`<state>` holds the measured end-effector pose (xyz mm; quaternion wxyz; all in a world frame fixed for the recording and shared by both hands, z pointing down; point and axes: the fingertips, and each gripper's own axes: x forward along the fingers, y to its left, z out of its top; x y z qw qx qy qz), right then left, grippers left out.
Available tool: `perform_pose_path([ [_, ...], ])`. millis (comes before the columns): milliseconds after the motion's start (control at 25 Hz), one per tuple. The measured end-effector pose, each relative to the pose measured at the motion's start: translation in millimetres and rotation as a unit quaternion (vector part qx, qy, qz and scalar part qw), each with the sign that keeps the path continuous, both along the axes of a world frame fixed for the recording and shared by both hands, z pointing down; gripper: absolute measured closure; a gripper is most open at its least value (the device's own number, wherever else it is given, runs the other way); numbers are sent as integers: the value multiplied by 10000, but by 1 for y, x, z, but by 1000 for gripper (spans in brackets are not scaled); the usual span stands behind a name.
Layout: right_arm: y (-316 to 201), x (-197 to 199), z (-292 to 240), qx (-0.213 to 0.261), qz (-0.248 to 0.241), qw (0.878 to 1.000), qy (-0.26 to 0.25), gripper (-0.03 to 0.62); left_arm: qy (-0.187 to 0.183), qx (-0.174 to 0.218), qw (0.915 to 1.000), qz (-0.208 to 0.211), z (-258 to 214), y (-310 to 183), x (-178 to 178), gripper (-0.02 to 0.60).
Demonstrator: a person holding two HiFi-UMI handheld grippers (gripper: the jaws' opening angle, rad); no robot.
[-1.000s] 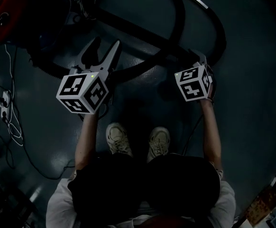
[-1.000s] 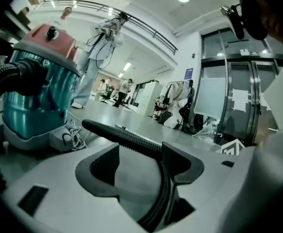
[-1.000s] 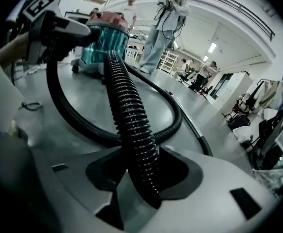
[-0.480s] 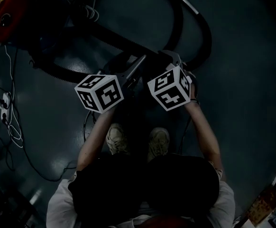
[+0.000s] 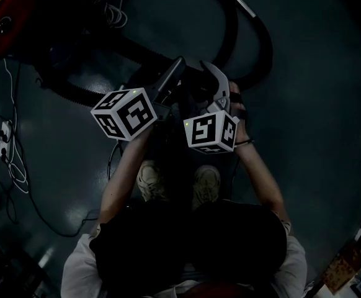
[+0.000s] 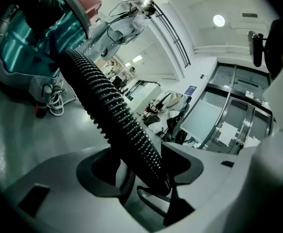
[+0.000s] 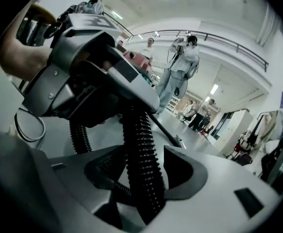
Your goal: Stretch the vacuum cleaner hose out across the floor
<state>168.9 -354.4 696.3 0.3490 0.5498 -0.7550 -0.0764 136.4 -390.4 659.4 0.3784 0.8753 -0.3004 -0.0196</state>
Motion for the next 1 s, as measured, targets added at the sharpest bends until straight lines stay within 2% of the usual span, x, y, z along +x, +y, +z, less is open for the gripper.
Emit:
perform_pose_path([
  [120,7,16,3,200,161,9990,371,370,28,195,9993,-308,-15,-21,-17,314],
  [200,18,36,14,105,263,9979,581,370,35,202,9994,-289,-23,-29,-23,314],
  [280,26,64,27,45,405,9941,1008,370,31,250,9994,-254,-29,-30,-24,314],
  [400,28,112,45,156,472,9797,1944,370,130,229,9994,-205,-34,-27,-25,314],
  [560,15,156,69,145,212,9505,3096,370,142,188,9996,-169,-35,-24,-27,314],
  [640,12,172,80,-63,266,9456,3242,370,89,188,9997,-157,-34,-24,-26,314],
  [720,18,179,83,-319,442,9484,3123,398,38,168,9998,-141,-29,-25,-25,313],
  [800,32,182,84,-480,624,9487,3062,399,16,104,9999,-101,-19,-28,-22,313],
  [1000,103,180,87,-888,681,9468,3017,401,-97,-128,9995,263,9,-25,-4,313],
])
